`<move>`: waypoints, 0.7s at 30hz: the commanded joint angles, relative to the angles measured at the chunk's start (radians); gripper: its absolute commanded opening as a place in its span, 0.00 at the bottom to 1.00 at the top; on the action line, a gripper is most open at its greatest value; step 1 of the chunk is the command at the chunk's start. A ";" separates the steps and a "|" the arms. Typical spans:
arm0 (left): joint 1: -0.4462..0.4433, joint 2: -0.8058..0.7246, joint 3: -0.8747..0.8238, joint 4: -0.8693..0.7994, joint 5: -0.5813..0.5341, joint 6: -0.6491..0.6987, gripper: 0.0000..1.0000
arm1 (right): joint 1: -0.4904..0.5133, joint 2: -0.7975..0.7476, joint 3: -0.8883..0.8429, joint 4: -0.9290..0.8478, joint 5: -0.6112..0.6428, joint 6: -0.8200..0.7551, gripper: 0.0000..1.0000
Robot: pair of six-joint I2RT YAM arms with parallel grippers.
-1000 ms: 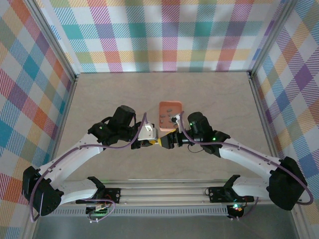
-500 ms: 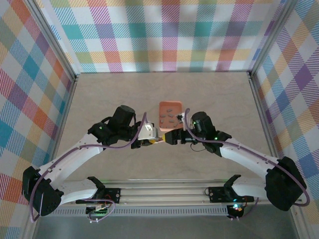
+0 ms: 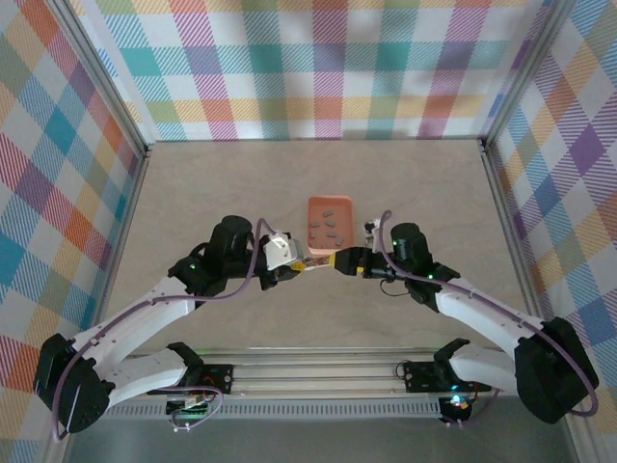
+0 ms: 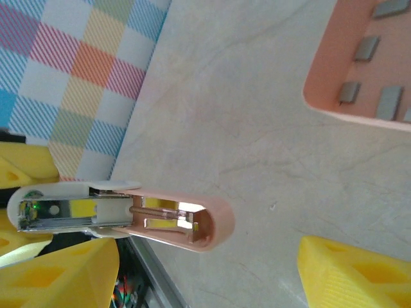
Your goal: Load the staples into the stapler
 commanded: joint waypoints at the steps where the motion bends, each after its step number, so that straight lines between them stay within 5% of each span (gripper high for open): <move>1: -0.013 -0.040 -0.065 0.293 -0.022 -0.154 0.00 | -0.021 -0.056 -0.023 0.096 -0.024 0.073 0.74; 13: -0.016 -0.030 -0.331 0.935 -0.156 -0.438 0.00 | -0.024 -0.115 -0.017 0.218 0.078 0.280 0.69; 21: -0.047 0.007 -0.353 1.026 -0.177 -0.450 0.00 | -0.022 -0.020 0.008 0.375 0.041 0.368 0.66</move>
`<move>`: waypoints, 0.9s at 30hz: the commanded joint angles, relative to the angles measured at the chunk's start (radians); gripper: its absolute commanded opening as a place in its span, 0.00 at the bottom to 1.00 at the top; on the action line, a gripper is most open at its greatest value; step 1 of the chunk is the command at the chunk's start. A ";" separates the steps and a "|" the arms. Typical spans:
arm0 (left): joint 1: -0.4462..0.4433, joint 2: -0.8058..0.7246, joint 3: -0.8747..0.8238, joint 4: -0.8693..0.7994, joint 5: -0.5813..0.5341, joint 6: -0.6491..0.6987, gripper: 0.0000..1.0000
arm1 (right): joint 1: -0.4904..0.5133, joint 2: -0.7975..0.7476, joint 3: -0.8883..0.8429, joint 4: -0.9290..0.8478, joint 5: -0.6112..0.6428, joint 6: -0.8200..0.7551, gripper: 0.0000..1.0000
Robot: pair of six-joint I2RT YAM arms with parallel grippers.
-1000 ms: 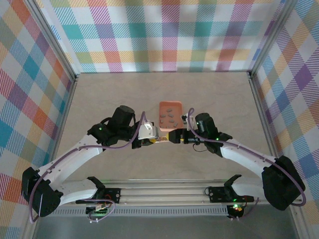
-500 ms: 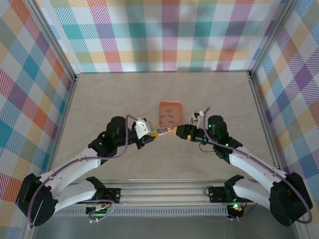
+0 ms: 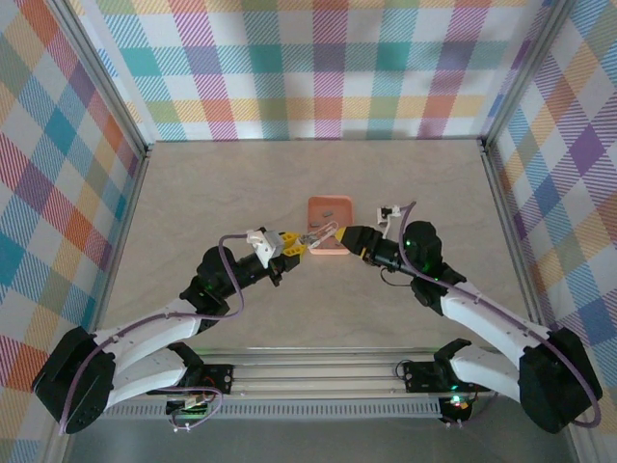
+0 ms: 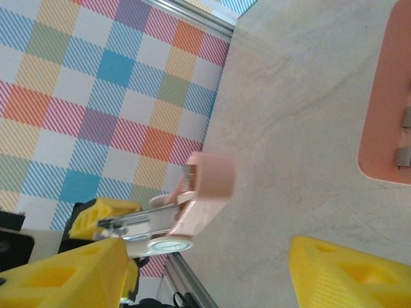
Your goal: Load the staples into the stapler
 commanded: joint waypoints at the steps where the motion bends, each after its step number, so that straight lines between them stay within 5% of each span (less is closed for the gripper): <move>1: -0.022 0.007 -0.005 0.136 -0.014 -0.028 0.00 | -0.002 0.025 0.024 0.133 -0.016 0.063 0.65; 12: -0.039 0.035 0.010 0.152 -0.007 -0.019 0.00 | -0.002 0.124 0.057 0.308 -0.048 0.135 0.47; 24: -0.051 0.039 0.026 0.128 0.006 0.004 0.00 | -0.002 0.136 0.061 0.273 -0.019 0.109 0.23; 27: -0.052 0.034 0.034 0.087 0.009 0.011 0.11 | -0.005 0.102 0.072 0.173 -0.001 0.031 0.18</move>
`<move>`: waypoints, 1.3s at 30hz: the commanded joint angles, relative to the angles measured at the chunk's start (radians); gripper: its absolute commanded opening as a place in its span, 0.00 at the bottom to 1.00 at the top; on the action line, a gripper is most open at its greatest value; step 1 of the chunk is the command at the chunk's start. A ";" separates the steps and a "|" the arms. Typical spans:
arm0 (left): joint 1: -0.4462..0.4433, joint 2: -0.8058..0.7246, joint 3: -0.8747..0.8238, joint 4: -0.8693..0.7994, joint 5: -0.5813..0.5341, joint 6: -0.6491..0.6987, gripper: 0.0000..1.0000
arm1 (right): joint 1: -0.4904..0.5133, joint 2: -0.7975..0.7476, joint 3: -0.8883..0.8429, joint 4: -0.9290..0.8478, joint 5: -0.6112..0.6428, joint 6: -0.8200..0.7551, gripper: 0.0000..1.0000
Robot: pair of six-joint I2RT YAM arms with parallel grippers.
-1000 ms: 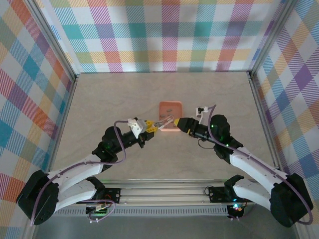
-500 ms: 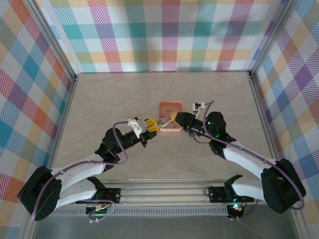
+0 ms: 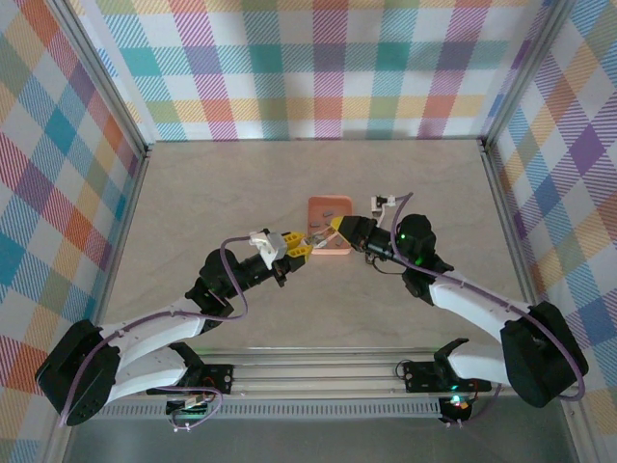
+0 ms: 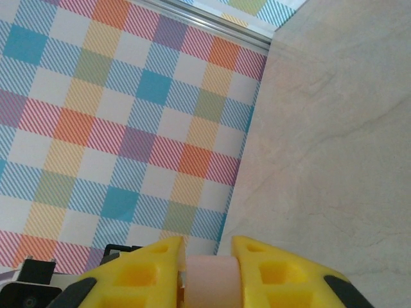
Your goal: Load the staples into the stapler
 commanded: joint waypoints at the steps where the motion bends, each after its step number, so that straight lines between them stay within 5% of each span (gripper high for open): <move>1: -0.013 -0.011 0.036 -0.019 0.016 0.021 0.20 | -0.012 -0.054 0.040 -0.123 0.026 -0.121 0.17; 5: -0.012 -0.063 0.058 -0.170 -0.022 0.025 0.43 | -0.062 -0.137 0.079 -0.356 0.025 -0.374 0.14; 10: -0.013 -0.110 0.096 -0.348 -0.130 -0.043 0.59 | -0.172 -0.190 0.198 -0.695 -0.061 -0.762 0.12; 21: -0.013 -0.044 0.123 -0.432 -0.191 -0.111 0.63 | -0.347 -0.088 0.382 -1.207 -0.258 -1.764 0.05; 29: -0.012 0.017 0.139 -0.418 -0.164 -0.095 0.64 | -0.482 0.178 0.460 -1.278 -0.304 -1.984 0.02; 39: -0.012 0.093 0.175 -0.417 -0.167 -0.100 0.65 | -0.512 0.472 0.621 -1.370 -0.309 -2.198 0.01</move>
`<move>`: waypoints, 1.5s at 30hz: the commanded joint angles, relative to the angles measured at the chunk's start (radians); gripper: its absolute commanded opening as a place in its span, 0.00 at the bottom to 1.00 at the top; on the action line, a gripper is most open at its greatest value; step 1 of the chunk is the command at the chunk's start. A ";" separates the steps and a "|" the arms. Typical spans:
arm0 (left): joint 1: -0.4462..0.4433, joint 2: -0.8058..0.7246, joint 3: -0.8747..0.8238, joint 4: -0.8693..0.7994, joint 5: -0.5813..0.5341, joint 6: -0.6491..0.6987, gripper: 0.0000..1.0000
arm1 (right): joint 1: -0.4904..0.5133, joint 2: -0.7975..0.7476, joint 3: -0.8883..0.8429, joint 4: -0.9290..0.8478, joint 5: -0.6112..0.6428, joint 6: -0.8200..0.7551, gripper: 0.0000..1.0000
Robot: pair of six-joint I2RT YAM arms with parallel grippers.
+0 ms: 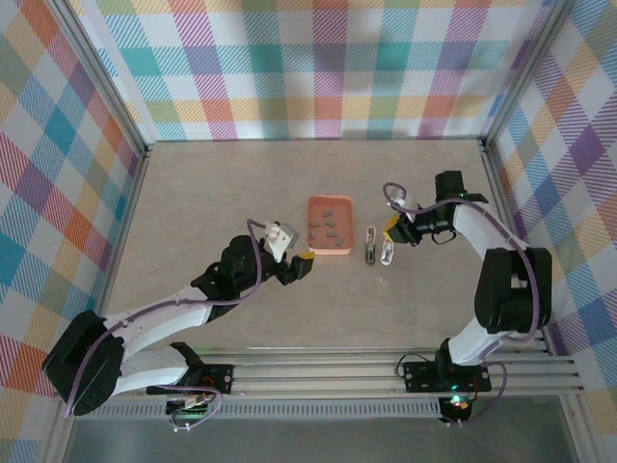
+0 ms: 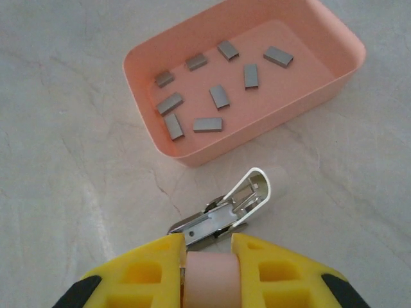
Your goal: Load the staples into the stapler
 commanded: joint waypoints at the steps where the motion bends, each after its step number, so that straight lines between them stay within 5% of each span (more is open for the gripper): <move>1: -0.005 0.023 0.044 0.022 0.003 -0.007 0.65 | -0.008 0.065 0.062 -0.057 -0.044 -0.123 0.01; 18: -0.004 0.124 0.114 0.032 0.008 -0.036 0.65 | -0.022 0.308 0.270 -0.260 -0.069 -0.276 0.04; 45: -0.005 0.198 0.172 0.016 0.024 -0.042 0.64 | -0.025 0.406 0.344 -0.226 0.000 -0.300 0.18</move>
